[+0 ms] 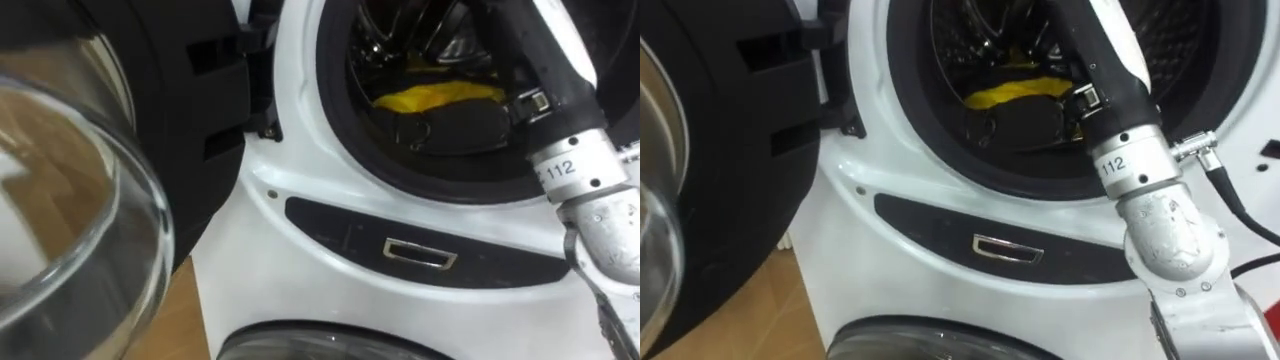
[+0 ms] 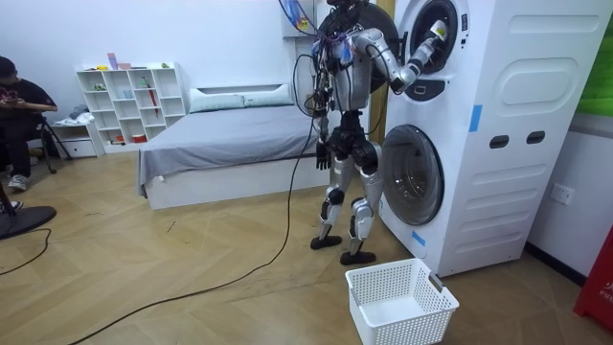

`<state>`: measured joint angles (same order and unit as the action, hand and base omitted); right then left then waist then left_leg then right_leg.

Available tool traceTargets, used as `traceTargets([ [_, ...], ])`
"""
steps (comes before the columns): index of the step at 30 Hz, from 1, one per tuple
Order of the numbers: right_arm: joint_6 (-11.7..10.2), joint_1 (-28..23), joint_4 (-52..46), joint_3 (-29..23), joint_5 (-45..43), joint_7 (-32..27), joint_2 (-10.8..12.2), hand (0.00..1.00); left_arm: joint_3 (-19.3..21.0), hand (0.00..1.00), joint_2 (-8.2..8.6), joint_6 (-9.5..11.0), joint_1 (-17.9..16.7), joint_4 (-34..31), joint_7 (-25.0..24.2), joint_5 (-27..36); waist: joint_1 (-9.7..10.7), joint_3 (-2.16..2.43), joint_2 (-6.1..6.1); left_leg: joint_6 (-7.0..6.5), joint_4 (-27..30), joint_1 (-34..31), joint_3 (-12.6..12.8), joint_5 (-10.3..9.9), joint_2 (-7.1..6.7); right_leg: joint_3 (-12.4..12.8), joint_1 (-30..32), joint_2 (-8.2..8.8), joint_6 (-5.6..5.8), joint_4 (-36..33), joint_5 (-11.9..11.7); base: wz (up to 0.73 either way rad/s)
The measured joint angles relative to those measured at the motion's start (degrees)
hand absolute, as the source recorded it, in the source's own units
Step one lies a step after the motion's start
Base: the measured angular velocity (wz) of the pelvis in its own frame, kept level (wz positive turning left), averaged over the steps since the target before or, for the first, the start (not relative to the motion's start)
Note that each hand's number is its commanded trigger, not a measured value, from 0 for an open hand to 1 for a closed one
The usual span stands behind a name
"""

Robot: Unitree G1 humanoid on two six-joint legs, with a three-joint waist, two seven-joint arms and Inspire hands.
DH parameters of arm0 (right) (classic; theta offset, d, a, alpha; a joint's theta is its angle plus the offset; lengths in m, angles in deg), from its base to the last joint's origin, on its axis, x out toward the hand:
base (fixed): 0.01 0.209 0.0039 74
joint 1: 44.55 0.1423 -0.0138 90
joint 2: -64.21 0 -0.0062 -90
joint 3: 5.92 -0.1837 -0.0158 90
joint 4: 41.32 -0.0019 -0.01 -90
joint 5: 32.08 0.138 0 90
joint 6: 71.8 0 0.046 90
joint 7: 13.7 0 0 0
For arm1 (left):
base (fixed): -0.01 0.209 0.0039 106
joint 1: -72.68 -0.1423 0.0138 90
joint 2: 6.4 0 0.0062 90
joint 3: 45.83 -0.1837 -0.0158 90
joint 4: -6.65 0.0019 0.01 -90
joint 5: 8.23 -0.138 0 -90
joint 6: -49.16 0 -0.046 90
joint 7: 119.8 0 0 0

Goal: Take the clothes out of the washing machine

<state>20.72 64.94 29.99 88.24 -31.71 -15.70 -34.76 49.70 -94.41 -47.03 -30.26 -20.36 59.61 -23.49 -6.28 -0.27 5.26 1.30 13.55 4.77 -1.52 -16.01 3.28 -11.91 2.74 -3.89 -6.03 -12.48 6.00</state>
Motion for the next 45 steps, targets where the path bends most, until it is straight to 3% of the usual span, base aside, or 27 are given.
traceTargets([
  [3, 0.0, 0.0, 0.0, -1.1, -0.2, -0.6, 0.0, 0.00, 0.0, 0.00, 0.23, 0.0, -0.2, -0.1, 0.1, -0.3, 0.3, 0.24, 0.35, -0.11, -0.1, 0.2, -0.2, 0.1, 0.01, -0.8, -0.8, 0.10, 0.23, 0.9, 0.1, 0.13],
  [6, 0.0, 0.3, 0.0, -1.7, -4.3, -1.7, 0.0, 0.00, 0.5, 0.00, 0.23, -0.1, -0.5, 0.2, 0.1, -0.5, 0.1, 0.06, 0.05, -0.12, -0.4, 1.3, -0.1, 0.1, 0.01, -1.0, -2.3, 0.10, 0.49, 1.6, 0.3, 0.06],
  [11, 0.5, 0.5, -0.1, -1.7, -21.4, -1.4, 0.0, 0.00, 1.7, 0.00, 0.27, -1.1, -0.3, 0.0, -0.4, -0.4, 0.2, 0.17, 0.20, -0.12, -0.7, 1.9, -0.1, 0.1, -0.07, -1.0, -3.0, 0.17, 0.74, 1.9, 0.6, 0.04],
  [15, 2.1, 0.5, 0.7, -1.7, -26.7, 0.4, -1.9, 0.00, 2.8, 0.00, 0.16, -1.7, 0.2, -0.5, -1.6, -0.1, 0.4, 0.34, 0.47, -0.24, -1.4, 1.8, 0.1, 0.1, -0.11, -1.7, -2.9, 0.40, 0.95, 1.9, 0.8, 0.10],
  [18, 4.2, 1.4, 5.4, -1.7, -30.2, 3.0, -4.0, 0.00, 3.9, 0.00, 0.10, -2.6, 0.2, -1.6, -1.5, -0.1, 0.5, 0.88, 1.30, -0.55, -1.7, 1.9, 0.1, 0.3, -0.24, -2.2, -2.9, 0.69, 1.07, 1.8, 0.9, 0.08],
  [20, 7.2, 1.9, 10.0, -1.6, -32.9, 5.3, -5.4, 0.00, 4.3, 0.00, 0.02, -3.8, -0.1, -2.6, -1.6, -0.3, -0.2, 1.02, 1.91, -0.69, -1.8, 1.9, 0.1, 0.5, -0.36, -2.2, -2.9, 0.80, 1.10, 1.7, 0.9, 0.00],
  [21, 7.7, 2.1, 11.1, -1.6, -33.0, 5.8, -5.5, 0.00, 4.5, 0.00, 0.01, -3.9, -0.1, -2.9, -1.6, -0.4, -0.3, 1.04, 2.11, -0.69, -1.8, 2.0, 0.1, 0.5, -0.37, -2.2, -2.9, 0.80, 1.10, 1.7, 0.9, 0.00],
  [24, 9.8, 4.5, 16.5, -1.4, -33.4, 8.6, -5.6, 0.00, 5.4, 0.00, -0.04, -5.1, -0.1, -2.9, -2.5, -0.4, -0.5, 0.76, 2.71, -0.70, -1.8, 2.2, 0.1, 0.5, -0.42, -2.2, -3.2, 0.86, 1.15, 1.7, 0.9, 0.00],
  [26, 10.1, 6.5, 20.4, -0.7, -33.7, 10.1, -5.7, 0.00, 5.5, 0.00, -0.26, -5.5, -0.1, -2.9, -3.0, -0.4, -0.4, 0.38, 3.06, -0.70, -1.8, 2.6, -0.2, 0.5, -0.52, -2.4, -3.7, 0.95, 1.29, 1.9, 0.9, 0.06],
  [30, 10.4, 9.1, 25.7, -0.7, -33.6, 11.6, -5.7, 0.00, 5.5, 0.00, -0.30, -6.1, 0.1, -2.9, -3.8, -0.5, -0.5, 0.33, 3.21, -1.07, -1.9, 2.7, -0.3, 0.6, -0.97, -2.6, -3.9, 1.39, 1.75, 1.7, 0.9, 0.06],
  [36, 13.8, 14.4, 34.6, 1.1, -34.4, 16.2, -5.7, 0.00, 5.4, 0.00, -0.84, -8.1, 0.1, -3.3, -3.8, -0.1, -0.5, 0.34, 3.25, -1.74, -1.8, 2.7, -0.5, 1.0, -1.76, -2.7, -4.0, 1.88, 2.29, 1.7, 0.3, 0.00],
  [45, 14.5, 15.4, 37.5, 1.4, -36.0, 22.1, -6.6, 0.00, 5.5, 0.00, -1.40, -8.5, 0.9, -4.8, -4.1, 0.0, -1.3, 0.33, 2.99, -2.11, -1.9, 2.9, -0.6, 0.8, -1.84, -2.8, -4.2, 1.88, 2.53, 2.0, 0.1, 0.00],
])
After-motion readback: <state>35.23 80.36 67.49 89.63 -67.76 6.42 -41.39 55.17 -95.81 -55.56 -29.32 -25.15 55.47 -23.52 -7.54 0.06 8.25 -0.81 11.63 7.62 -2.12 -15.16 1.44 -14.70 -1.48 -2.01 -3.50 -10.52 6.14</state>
